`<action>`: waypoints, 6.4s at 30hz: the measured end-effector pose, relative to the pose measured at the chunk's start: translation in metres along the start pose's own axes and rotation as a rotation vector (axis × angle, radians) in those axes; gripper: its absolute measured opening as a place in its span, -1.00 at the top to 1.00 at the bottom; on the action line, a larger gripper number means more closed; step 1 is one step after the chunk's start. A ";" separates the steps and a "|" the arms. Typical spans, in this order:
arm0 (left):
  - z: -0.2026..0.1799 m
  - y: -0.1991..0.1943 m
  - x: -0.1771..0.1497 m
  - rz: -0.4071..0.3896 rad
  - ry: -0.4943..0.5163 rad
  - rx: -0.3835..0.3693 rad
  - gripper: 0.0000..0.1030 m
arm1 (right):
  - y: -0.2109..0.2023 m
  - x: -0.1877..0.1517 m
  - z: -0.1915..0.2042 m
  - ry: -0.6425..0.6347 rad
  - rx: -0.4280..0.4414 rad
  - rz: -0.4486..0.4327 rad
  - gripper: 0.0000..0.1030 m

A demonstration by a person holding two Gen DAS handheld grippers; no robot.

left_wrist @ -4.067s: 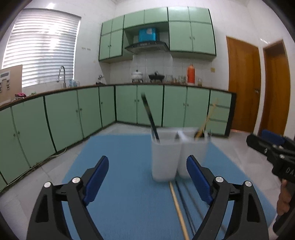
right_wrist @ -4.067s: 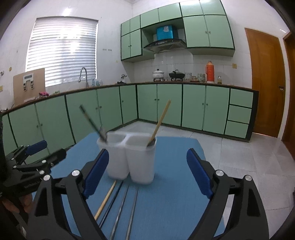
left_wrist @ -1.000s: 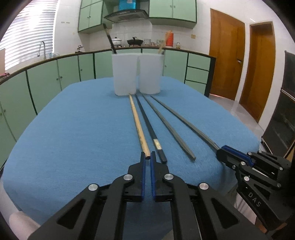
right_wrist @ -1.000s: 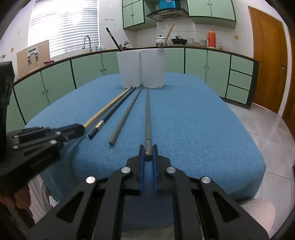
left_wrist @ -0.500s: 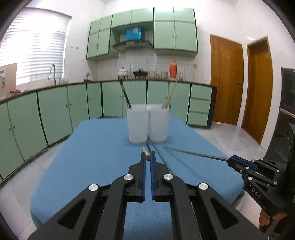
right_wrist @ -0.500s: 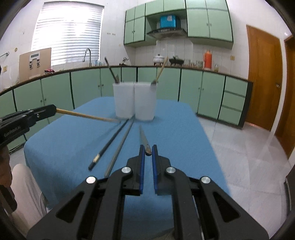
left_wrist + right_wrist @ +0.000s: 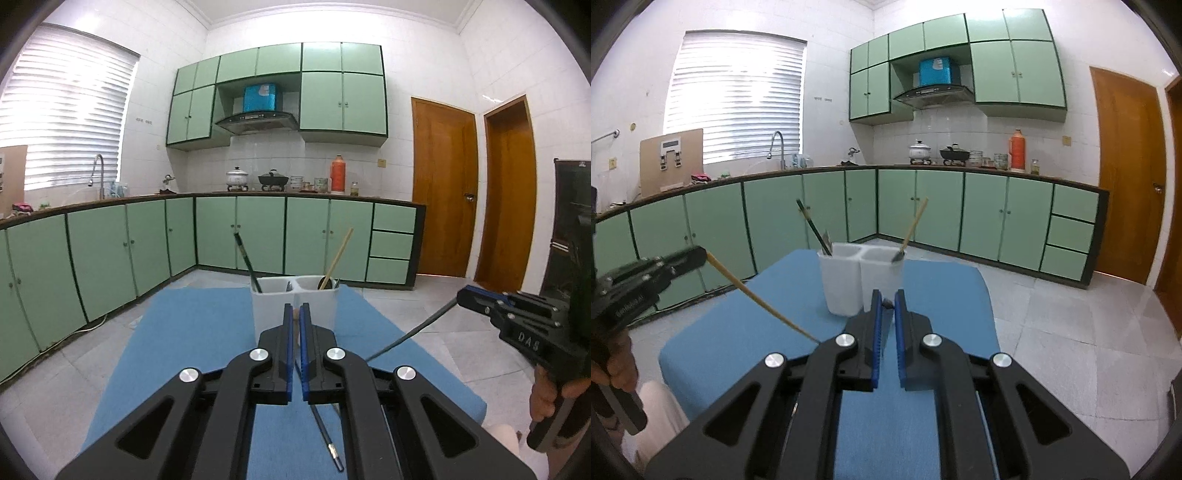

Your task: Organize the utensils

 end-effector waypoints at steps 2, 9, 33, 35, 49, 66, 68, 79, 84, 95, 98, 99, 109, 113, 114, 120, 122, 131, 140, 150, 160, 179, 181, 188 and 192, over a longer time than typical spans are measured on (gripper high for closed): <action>0.001 0.005 0.007 0.006 -0.006 -0.005 0.94 | 0.005 0.011 -0.004 0.001 0.021 0.004 0.89; -0.001 0.008 0.026 -0.004 0.004 -0.022 0.94 | 0.018 0.039 -0.011 -0.019 0.063 0.020 0.90; 0.011 0.013 0.020 0.046 -0.009 -0.010 1.00 | 0.024 0.049 0.002 -0.071 0.064 0.028 0.91; 0.010 0.013 0.020 0.046 -0.009 -0.013 1.00 | 0.023 0.049 0.002 -0.073 0.063 0.028 0.91; 0.036 0.019 -0.012 0.115 -0.090 0.022 1.00 | 0.022 0.049 0.005 -0.085 0.067 0.024 0.91; 0.090 0.042 -0.038 0.155 -0.132 0.113 1.00 | 0.022 0.049 0.005 -0.084 0.065 0.015 0.91; 0.080 0.037 -0.031 0.137 -0.110 0.100 1.00 | 0.021 0.049 0.005 -0.083 0.065 0.015 0.91; 0.044 0.053 0.010 0.115 -0.006 0.064 1.00 | 0.022 0.050 0.004 -0.070 0.071 0.010 0.91; 0.059 0.061 0.005 0.128 -0.032 0.081 1.00 | 0.021 0.050 0.003 -0.072 0.066 0.011 0.91; 0.154 0.059 -0.071 0.330 -0.166 0.215 0.99 | 0.026 0.054 0.006 -0.065 0.060 0.005 0.91; 0.164 0.066 -0.086 0.380 -0.189 0.237 0.34 | 0.026 0.054 0.007 -0.067 0.062 0.004 0.91; 0.167 0.066 -0.088 0.381 -0.195 0.239 0.04 | 0.026 0.054 0.008 -0.070 0.064 0.003 0.91; 0.196 0.039 -0.082 0.329 -0.234 0.276 -0.62 | 0.026 0.053 0.003 -0.066 0.060 0.002 0.91; 0.196 0.027 -0.086 0.335 -0.206 0.262 -0.59 | 0.025 0.052 0.004 -0.063 0.063 0.000 0.91; 0.194 0.024 -0.088 0.340 -0.188 0.264 -0.59 | 0.024 0.051 0.004 -0.063 0.063 0.000 0.91; 0.192 -0.004 -0.117 0.387 -0.149 0.257 -0.54 | 0.022 0.050 0.002 -0.055 0.057 0.004 0.91; 0.194 -0.011 -0.125 0.398 -0.156 0.264 -0.43 | 0.022 0.049 0.001 -0.052 0.056 0.004 0.91; 0.201 -0.020 -0.149 0.404 -0.186 0.252 -0.16 | 0.022 0.050 0.002 -0.051 0.055 0.009 0.91; 0.199 -0.016 -0.149 0.398 -0.178 0.199 0.48 | 0.021 0.050 0.001 -0.044 0.057 0.008 0.91; 0.176 -0.017 -0.157 0.413 -0.151 0.141 0.73 | 0.021 0.050 0.001 -0.039 0.057 0.007 0.91; 0.142 -0.024 -0.130 0.299 -0.147 0.102 0.86 | 0.019 0.048 -0.004 -0.025 0.053 0.005 0.91; 0.079 -0.027 0.027 -0.007 -0.006 0.012 0.87 | 0.013 0.072 -0.008 -0.027 0.075 -0.052 0.91; 0.073 -0.022 0.039 -0.009 0.002 -0.008 0.88 | 0.014 0.076 -0.008 -0.031 0.079 -0.058 0.91; 0.052 -0.009 0.062 -0.005 0.033 -0.061 0.88 | 0.016 0.091 -0.012 -0.041 0.085 -0.078 0.91; 0.038 -0.004 0.073 -0.019 0.056 -0.080 0.88 | 0.017 0.104 -0.018 -0.040 0.081 -0.099 0.91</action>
Point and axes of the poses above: each gripper's, at about its wrist camera, not at the fingertips, and y roughly the way its jaws point, z to its left, x to its top, the point moved 7 cm from there along y, roughly the way its jaws point, and after that the axes turned 14 degrees about -y, right-handed, at the moved point
